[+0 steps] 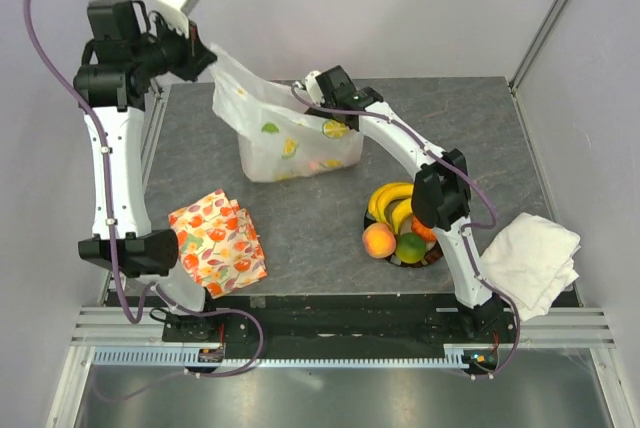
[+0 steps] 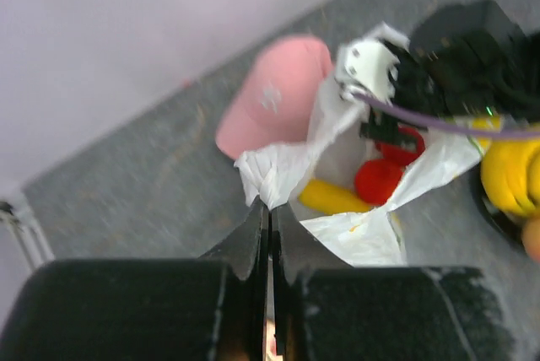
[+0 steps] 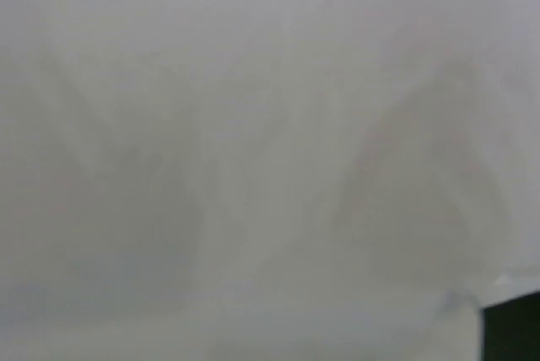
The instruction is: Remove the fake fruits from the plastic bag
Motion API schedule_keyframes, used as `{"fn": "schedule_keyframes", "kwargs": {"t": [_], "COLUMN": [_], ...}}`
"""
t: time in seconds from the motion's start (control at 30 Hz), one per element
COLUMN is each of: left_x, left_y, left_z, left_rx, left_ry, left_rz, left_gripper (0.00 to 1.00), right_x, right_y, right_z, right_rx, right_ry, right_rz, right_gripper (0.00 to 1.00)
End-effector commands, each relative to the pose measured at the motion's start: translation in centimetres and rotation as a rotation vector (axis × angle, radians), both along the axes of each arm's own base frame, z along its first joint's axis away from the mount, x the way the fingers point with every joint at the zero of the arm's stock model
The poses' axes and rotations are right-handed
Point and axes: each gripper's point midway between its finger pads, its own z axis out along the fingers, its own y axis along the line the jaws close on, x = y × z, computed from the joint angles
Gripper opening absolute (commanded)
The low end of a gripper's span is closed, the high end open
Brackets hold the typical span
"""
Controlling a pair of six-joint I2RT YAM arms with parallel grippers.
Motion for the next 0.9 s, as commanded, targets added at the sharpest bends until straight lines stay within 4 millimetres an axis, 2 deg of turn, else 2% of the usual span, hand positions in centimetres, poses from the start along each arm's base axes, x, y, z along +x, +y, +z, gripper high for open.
{"fn": "schedule_keyframes", "kwargs": {"t": [0.0, 0.03, 0.07, 0.1, 0.13, 0.17, 0.2, 0.23, 0.27, 0.3, 0.33, 0.37, 0.4, 0.43, 0.47, 0.5, 0.53, 0.6, 0.67, 0.8, 0.87], "left_x": [-0.6, -1.2, -1.5, -3.1, -3.7, -3.3, -4.2, -6.8, -7.0, -9.8, -11.5, -13.2, -14.5, -17.8, -18.8, -20.2, -21.8, -22.5, -22.7, -21.6, -20.8], "left_y": [-0.1, -0.5, -0.9, -1.3, -1.6, -1.7, -1.9, -2.0, -1.9, -2.2, -2.2, -2.2, -1.7, -1.4, -0.6, -0.9, -0.7, -0.4, -0.7, -1.9, -2.3], "left_z": [11.0, 11.8, 11.5, 12.3, 11.9, 8.8, 7.4, 7.1, 1.6, 0.6, -5.3, -7.6, -9.9, -13.3, -14.9, -16.2, -18.0, -18.8, -18.7, -17.1, -15.3], "left_rx": [-0.055, -0.055, -0.051, -0.044, -0.039, -0.038, -0.019, -0.003, 0.024, 0.048, 0.061, 0.088, 0.157, 0.179, 0.239, 0.266, 0.280, 0.285, 0.251, 0.150, 0.105], "left_ry": [-0.300, -0.330, -0.328, -0.358, -0.355, -0.273, -0.254, -0.262, -0.147, -0.151, 0.003, 0.056, 0.083, 0.182, 0.200, 0.224, 0.281, 0.309, 0.321, 0.298, 0.262], "left_rz": [0.029, 0.003, -0.026, -0.054, -0.069, -0.075, -0.097, -0.107, -0.126, -0.144, -0.166, -0.186, -0.207, -0.218, -0.225, -0.259, -0.267, -0.253, -0.238, -0.210, -0.190], "left_gripper": [0.02, 0.02, 0.02, 0.02, 0.02, 0.02, 0.01, 0.02, 0.02, 0.02, 0.02, 0.02, 0.02, 0.02, 0.02, 0.02, 0.02, 0.02, 0.01, 0.02, 0.02], "right_x": [2.5, 2.6, 2.7, 2.2, 1.4, 0.8, -0.5, -1.6, -3.8, -5.5, -8.5, -10.4, -13.0, -16.0, -17.7, -19.5, -21.3, -22.6, -22.5, -19.8, -18.0], "right_y": [2.5, 2.6, 3.0, 3.2, 4.0, 4.1, 4.4, 4.7, 4.6, 5.0, 4.5, 4.6, 5.3, 4.0, 3.8, 4.1, 3.0, 2.9, 3.0, 4.3, 4.7], "right_z": [12.0, 13.2, 14.7, 16.0, 16.2, 14.6, 14.9, 13.7, 10.7, 9.1, 4.4, 2.7, 2.8, -1.1, -1.3, -2.2, -4.3, -4.8, -4.6, -2.0, -0.6], "right_rx": [0.151, 0.173, 0.204, 0.226, 0.255, 0.244, 0.260, 0.258, 0.239, 0.220, 0.175, 0.162, 0.166, 0.113, 0.112, 0.098, 0.063, 0.063, 0.066, 0.090, 0.084], "right_ry": [-0.290, -0.315, -0.337, -0.347, -0.329, -0.285, -0.262, -0.220, -0.128, -0.089, 0.029, 0.077, 0.091, 0.183, 0.196, 0.216, 0.264, 0.284, 0.277, 0.166, 0.085], "right_rz": [-0.011, -0.012, -0.003, 0.017, 0.066, 0.084, 0.118, 0.148, 0.185, 0.208, 0.238, 0.264, 0.305, 0.320, 0.340, 0.370, 0.374, 0.381, 0.369, 0.345, 0.332], "right_gripper": [0.85, 0.85, 0.86, 0.86, 0.86, 0.86, 0.86, 0.85, 0.85, 0.84, 0.84, 0.84, 0.84, 0.84, 0.84, 0.84, 0.84, 0.84, 0.85, 0.84, 0.84]}}
